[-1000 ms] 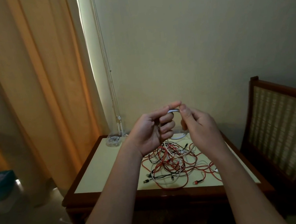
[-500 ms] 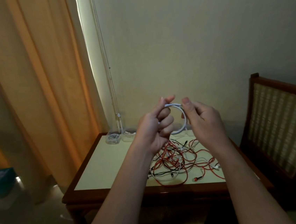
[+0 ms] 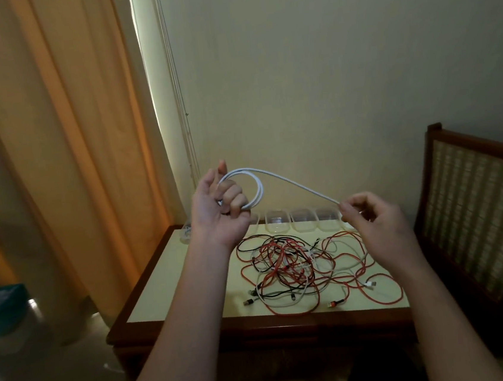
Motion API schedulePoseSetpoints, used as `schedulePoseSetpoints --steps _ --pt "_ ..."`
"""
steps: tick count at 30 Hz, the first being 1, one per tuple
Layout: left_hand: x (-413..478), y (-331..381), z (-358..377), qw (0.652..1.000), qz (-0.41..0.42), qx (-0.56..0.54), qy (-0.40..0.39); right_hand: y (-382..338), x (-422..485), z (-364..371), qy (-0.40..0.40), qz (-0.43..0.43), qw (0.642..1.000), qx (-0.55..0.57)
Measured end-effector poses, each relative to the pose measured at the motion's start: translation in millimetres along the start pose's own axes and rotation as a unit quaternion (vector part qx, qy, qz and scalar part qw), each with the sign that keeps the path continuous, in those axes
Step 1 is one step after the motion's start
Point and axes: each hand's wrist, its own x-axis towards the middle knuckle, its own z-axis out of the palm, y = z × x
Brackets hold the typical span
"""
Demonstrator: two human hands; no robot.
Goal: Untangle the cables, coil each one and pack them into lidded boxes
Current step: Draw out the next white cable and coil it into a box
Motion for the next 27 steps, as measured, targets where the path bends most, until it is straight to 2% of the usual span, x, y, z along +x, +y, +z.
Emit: schedulePoseSetpoints --steps 3,5,7,10,15,18,19,21,23,27 --pt "0.5 -5.2 -0.4 0.997 0.045 0.039 0.042 7.0 -0.8 5.0 0.007 -0.024 0.998 -0.066" --pt "2.5 -10.6 0.5 0.98 0.105 0.151 0.079 9.1 -1.3 6.9 0.006 -0.043 0.995 -0.092" --pt "4.2 -17.5 0.5 0.935 0.169 0.295 0.104 8.1 -1.5 8.3 -0.005 -0.056 0.993 -0.105" --pt "-1.7 -33.3 1.6 0.847 0.222 0.476 0.079 -0.4 -2.4 13.0 -0.035 -0.071 0.99 -0.117" --pt "-5.2 -55.8 4.1 0.778 0.215 0.59 0.007 -21.2 -2.2 20.2 -0.058 -0.097 0.985 -0.127" --pt "-6.9 -65.2 1.6 0.721 0.21 0.66 -0.026 -30.9 -0.5 21.4 -0.044 -0.118 0.984 -0.125" --pt "-8.1 -67.6 0.8 0.712 0.198 0.673 -0.039 -33.3 0.6 22.1 -0.039 -0.128 0.983 -0.123" --pt "-8.6 -71.6 0.9 0.71 0.165 0.683 -0.054 -37.2 1.7 23.6 -0.039 -0.144 0.982 -0.112" --pt "-7.1 -74.4 3.2 0.734 0.127 0.665 -0.053 -40.2 1.6 25.4 -0.033 -0.149 0.984 -0.09" --pt "-8.1 -72.8 9.7 0.858 0.034 0.509 -0.063 -39.5 2.0 29.6 0.024 -0.099 0.994 -0.034"
